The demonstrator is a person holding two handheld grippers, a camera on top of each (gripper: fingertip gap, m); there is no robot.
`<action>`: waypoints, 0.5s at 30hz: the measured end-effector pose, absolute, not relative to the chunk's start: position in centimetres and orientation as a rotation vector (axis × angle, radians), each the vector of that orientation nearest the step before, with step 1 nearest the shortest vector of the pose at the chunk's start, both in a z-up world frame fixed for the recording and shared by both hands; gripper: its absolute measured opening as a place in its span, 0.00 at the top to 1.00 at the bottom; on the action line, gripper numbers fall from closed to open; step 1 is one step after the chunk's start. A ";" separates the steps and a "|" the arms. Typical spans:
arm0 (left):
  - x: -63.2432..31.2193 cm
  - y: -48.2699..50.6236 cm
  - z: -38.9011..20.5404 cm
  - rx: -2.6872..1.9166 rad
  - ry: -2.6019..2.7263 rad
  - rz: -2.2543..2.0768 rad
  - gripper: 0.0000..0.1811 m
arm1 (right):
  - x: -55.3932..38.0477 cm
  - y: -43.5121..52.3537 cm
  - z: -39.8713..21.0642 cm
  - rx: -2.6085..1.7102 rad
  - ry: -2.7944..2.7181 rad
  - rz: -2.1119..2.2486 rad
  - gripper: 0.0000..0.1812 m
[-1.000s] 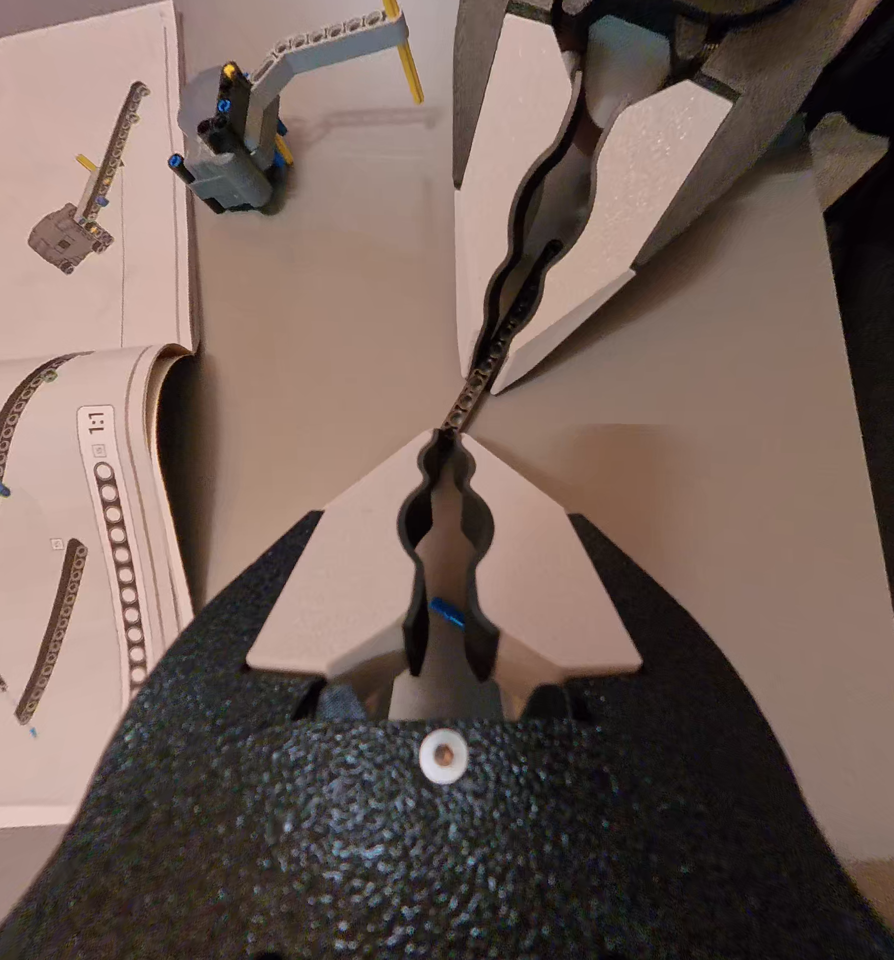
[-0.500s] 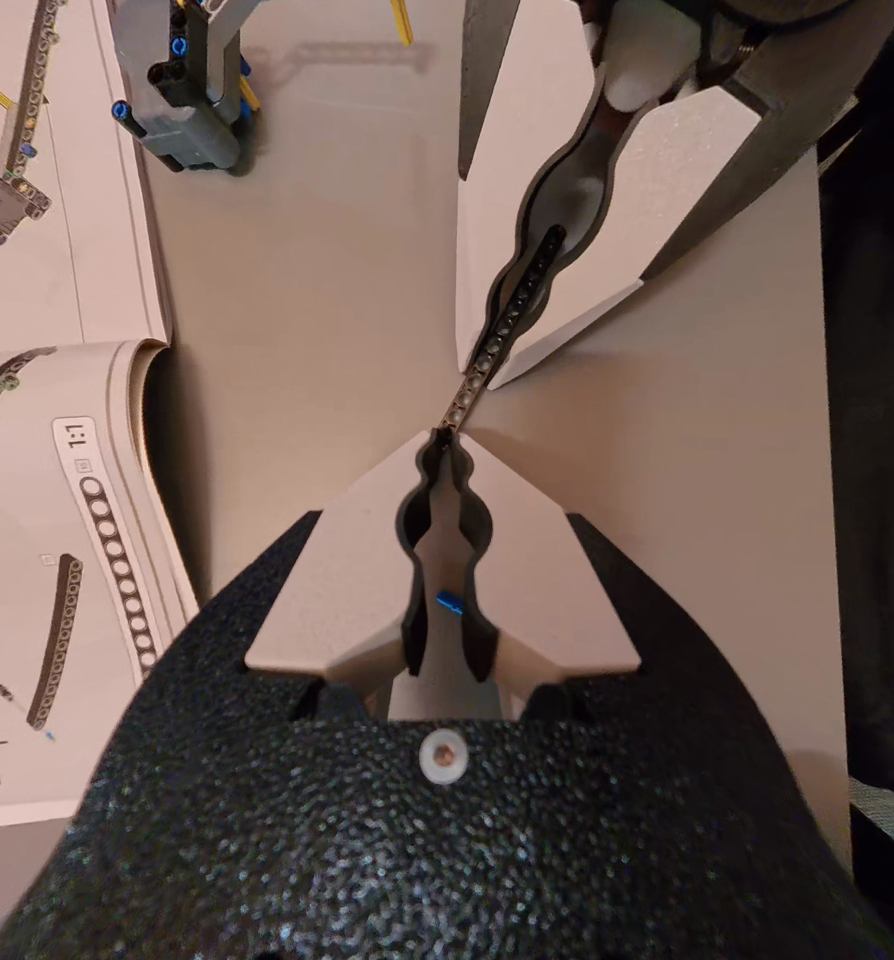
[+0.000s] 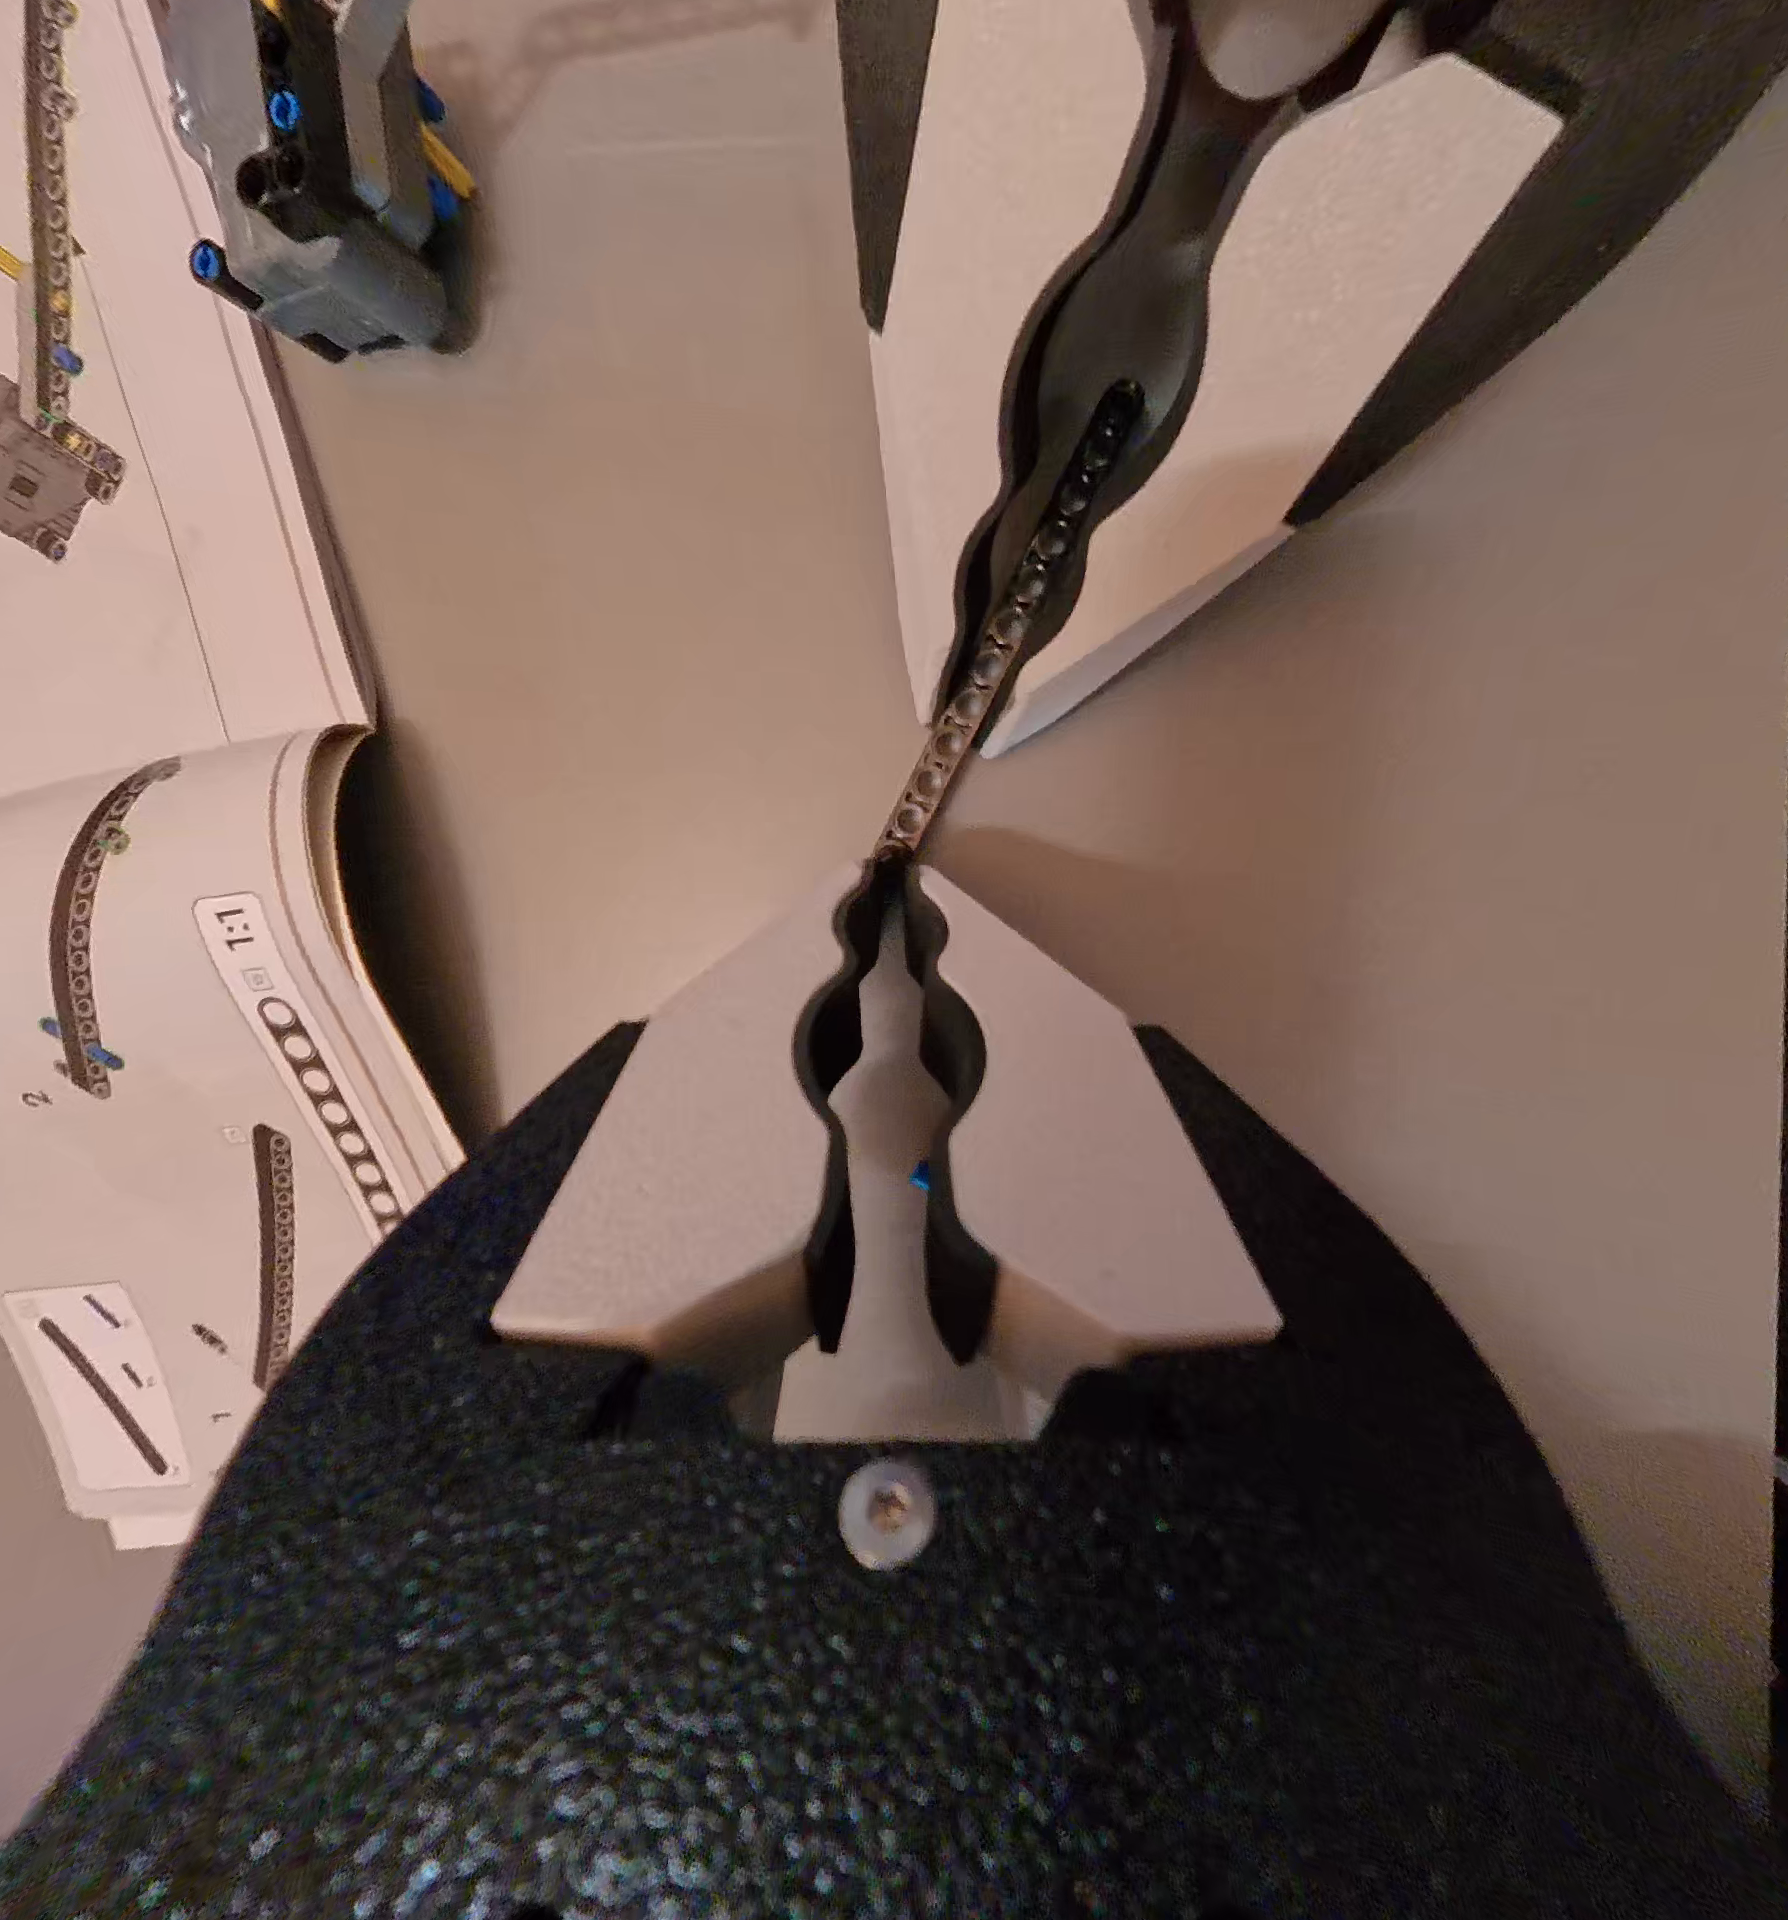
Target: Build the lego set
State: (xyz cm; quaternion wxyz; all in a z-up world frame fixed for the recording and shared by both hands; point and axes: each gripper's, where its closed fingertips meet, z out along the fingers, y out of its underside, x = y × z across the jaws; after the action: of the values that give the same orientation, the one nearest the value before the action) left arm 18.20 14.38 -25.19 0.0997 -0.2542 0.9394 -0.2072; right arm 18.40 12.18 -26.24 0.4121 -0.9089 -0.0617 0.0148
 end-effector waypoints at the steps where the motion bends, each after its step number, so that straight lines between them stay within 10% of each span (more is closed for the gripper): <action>1: 18.3 14.3 -25.2 -0.735 2.777 -0.598 1.00 | 18.4 12.2 -26.2 -2.286 -0.155 0.038 0.97; 15: 18.5 14.1 -25.0 -0.593 2.724 -0.617 0.99 | 18.4 12.2 -26.2 -2.287 -0.153 0.047 0.97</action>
State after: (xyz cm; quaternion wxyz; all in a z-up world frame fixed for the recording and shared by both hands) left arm 18.52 14.13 -25.04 0.1427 -0.2054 0.9443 -0.2139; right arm 18.37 12.19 -26.23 0.4120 -0.9089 -0.0609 0.0187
